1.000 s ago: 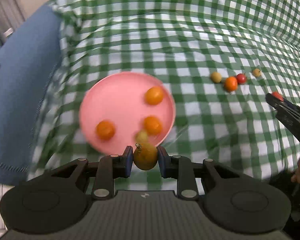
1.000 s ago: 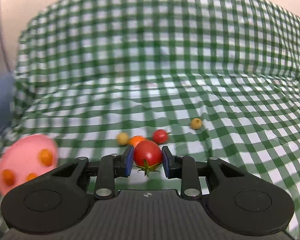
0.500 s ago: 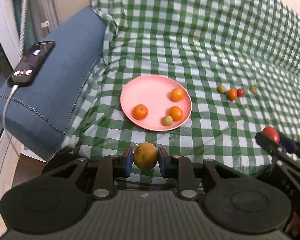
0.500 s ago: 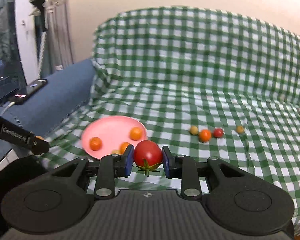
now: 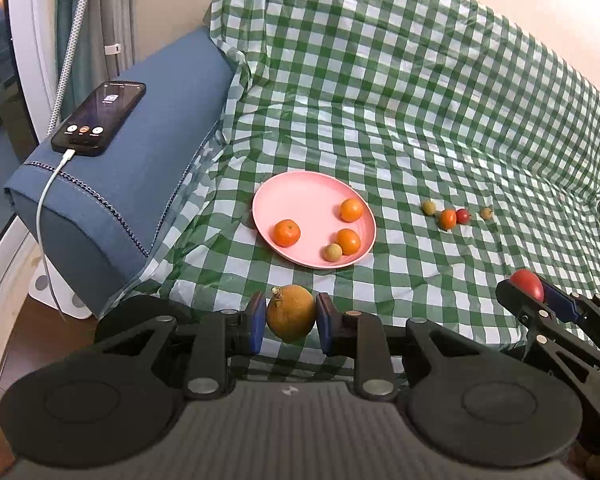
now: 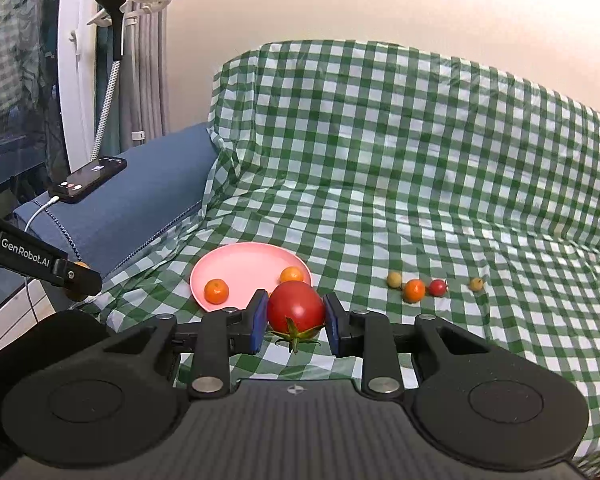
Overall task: Organize fruits
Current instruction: 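Carry the plum and tomato over the pink plate and open both tools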
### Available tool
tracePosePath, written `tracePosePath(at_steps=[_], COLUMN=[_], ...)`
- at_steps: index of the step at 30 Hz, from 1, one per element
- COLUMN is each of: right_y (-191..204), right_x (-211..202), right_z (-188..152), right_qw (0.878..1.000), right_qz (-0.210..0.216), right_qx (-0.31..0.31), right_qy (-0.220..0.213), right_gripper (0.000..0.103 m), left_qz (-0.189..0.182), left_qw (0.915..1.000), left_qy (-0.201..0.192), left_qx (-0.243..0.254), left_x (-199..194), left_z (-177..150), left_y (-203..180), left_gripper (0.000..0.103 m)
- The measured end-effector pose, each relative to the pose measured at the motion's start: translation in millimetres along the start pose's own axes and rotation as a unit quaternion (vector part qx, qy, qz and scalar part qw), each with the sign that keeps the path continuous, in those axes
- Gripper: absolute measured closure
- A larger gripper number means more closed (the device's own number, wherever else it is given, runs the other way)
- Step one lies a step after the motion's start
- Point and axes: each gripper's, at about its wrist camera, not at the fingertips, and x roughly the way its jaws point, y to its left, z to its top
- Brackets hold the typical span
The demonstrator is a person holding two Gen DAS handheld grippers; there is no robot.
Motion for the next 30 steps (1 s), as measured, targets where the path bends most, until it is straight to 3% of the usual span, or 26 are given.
tracePosePath(at_steps=[14, 30], right_y=[-0.9, -12.1], right_x=[13.0, 81.7], right_z=[0.9, 13.5], right_qw=[1.000, 0.999], right_qz=[0.000, 0.009], right_qx=[-0.001, 0.006], right_qy=[0.010, 0.036], right_gripper=[0.072, 0.072], left_qz=[-0.006, -0.023], left_qw=[0.9999, 0.9980], left_qy=[0.008, 0.048], left_qx=[-0.007, -0.033], left_x=[7.6, 78.9], left_z=[3.4, 54.4], left_y=[9.6, 17.3], left_gripper=[0.073, 0.073])
